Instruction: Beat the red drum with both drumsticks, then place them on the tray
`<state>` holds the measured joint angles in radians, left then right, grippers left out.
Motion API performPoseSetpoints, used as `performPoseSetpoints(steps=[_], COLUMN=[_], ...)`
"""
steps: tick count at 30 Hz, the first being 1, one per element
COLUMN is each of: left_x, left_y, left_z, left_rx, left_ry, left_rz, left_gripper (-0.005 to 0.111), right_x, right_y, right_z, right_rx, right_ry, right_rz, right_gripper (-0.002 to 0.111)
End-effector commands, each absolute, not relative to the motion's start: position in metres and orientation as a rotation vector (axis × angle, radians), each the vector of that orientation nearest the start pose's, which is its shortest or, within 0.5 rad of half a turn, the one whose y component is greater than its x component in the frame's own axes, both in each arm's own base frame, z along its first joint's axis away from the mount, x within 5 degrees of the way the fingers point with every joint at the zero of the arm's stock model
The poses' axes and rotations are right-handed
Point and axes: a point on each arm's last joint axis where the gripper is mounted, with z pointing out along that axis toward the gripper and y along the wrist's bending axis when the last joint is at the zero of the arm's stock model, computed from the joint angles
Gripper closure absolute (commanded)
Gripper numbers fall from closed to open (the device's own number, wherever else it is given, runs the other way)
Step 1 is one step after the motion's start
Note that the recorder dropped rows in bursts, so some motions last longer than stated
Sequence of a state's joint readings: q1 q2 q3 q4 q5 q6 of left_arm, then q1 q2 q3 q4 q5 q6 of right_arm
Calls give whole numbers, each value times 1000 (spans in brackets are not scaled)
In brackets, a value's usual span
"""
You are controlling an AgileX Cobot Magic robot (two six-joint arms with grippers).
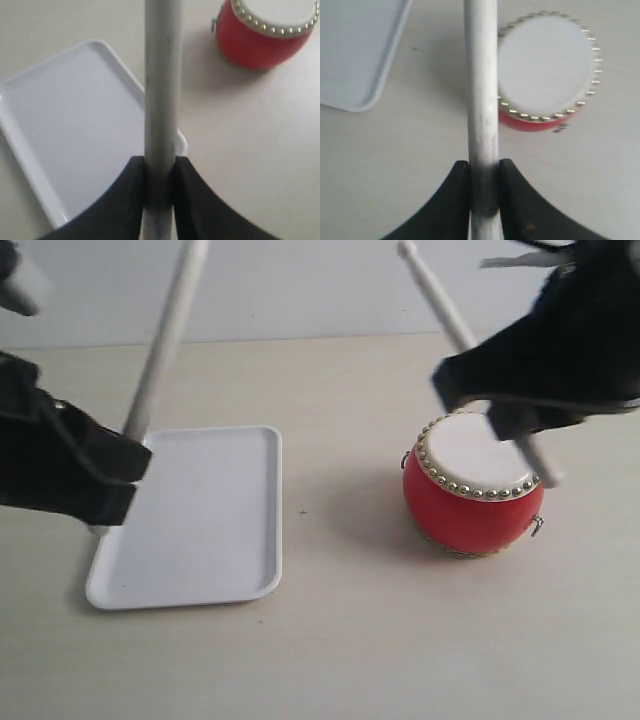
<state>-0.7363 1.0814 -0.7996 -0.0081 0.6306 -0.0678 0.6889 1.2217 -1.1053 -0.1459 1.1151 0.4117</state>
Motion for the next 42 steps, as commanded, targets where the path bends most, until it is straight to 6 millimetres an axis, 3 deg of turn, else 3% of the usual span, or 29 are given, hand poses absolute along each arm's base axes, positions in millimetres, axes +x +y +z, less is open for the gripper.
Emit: performPoseSetpoints(steps=[1, 5, 9, 13, 20, 27, 33, 37, 42], left_x=[179, 189, 193, 194, 199, 202, 212, 224, 224], left_y=[-190, -206, -215, -225, -253, -257, -266, -280, -281], left_z=[296, 283, 259, 245, 249, 248, 243, 242, 239], left_rx=[1028, 1039, 1124, 1163, 1238, 1221, 1293, 1287, 1286], left_ry=[2434, 2467, 2541, 2577, 2555, 2564, 2613, 2620, 2627], left_rz=[-548, -614, -539, -479, -430, -440, -368, -371, -371], left_gripper=[107, 107, 107, 107, 107, 107, 107, 107, 107], right_x=[166, 150, 143, 136, 140, 136, 148, 147, 145], right_y=[79, 66, 53, 58, 58, 56, 37, 51, 51], right_z=[341, 316, 281, 265, 264, 271, 264, 255, 256], right_rx=[-470, -568, -630, -654, -580, -464, -426, -537, -557], right_ry=[2649, 2728, 2832, 2840, 2790, 2750, 2810, 2894, 2902], right_rz=[-81, -25, -65, 71, 69, 100, -183, 17, 31], right_gripper=[108, 108, 108, 108, 108, 108, 108, 108, 108])
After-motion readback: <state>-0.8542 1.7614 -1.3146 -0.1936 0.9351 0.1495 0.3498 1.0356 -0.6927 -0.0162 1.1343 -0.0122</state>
